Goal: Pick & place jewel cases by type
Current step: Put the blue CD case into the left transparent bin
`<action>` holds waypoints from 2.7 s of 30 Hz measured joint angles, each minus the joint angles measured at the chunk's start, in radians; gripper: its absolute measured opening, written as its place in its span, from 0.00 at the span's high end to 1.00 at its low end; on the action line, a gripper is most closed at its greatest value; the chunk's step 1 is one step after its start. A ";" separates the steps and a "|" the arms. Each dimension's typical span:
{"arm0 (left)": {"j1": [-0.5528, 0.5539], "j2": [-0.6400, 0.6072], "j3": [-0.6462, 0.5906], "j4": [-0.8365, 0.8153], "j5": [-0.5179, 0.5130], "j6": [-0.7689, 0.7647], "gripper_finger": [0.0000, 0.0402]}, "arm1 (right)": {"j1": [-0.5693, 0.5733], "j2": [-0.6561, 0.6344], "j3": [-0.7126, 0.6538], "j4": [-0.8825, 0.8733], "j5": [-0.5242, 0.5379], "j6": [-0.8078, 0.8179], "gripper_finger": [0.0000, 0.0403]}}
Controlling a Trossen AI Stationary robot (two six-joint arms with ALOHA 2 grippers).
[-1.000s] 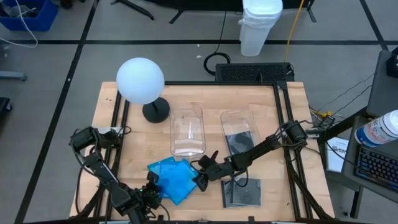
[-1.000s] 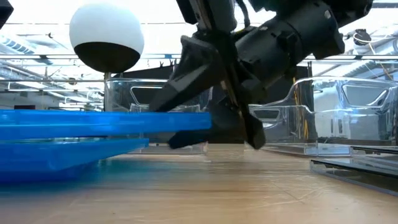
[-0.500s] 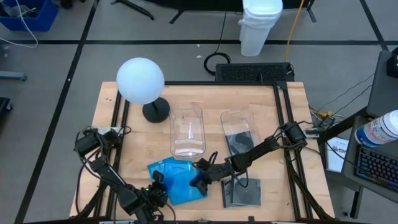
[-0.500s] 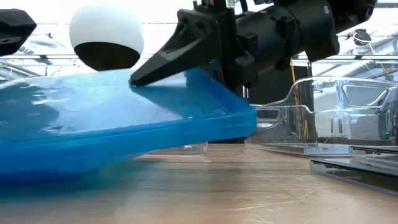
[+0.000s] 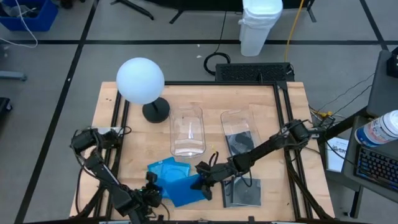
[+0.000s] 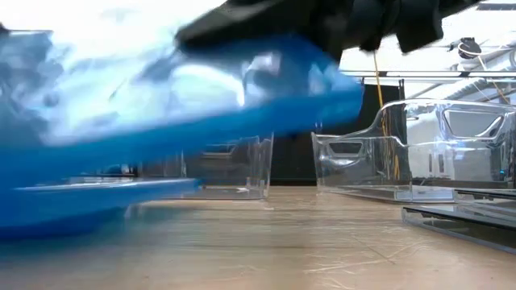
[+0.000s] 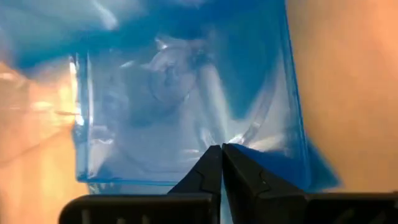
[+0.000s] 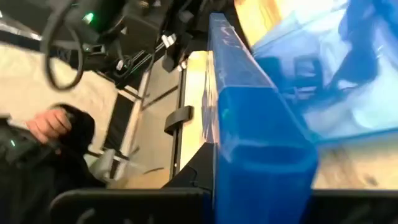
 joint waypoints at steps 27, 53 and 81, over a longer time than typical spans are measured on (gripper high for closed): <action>-0.051 -0.059 0.002 0.193 -0.063 -0.040 0.90 | -0.373 -0.415 0.487 -1.368 0.037 -0.731 0.97; -0.024 -0.060 0.004 0.184 -0.033 0.016 0.90 | -0.525 0.193 1.189 -1.806 -0.115 -1.157 0.97; 0.002 -0.276 0.004 0.211 -0.551 0.078 0.90 | -0.313 0.080 1.188 -1.786 -0.003 -1.260 0.97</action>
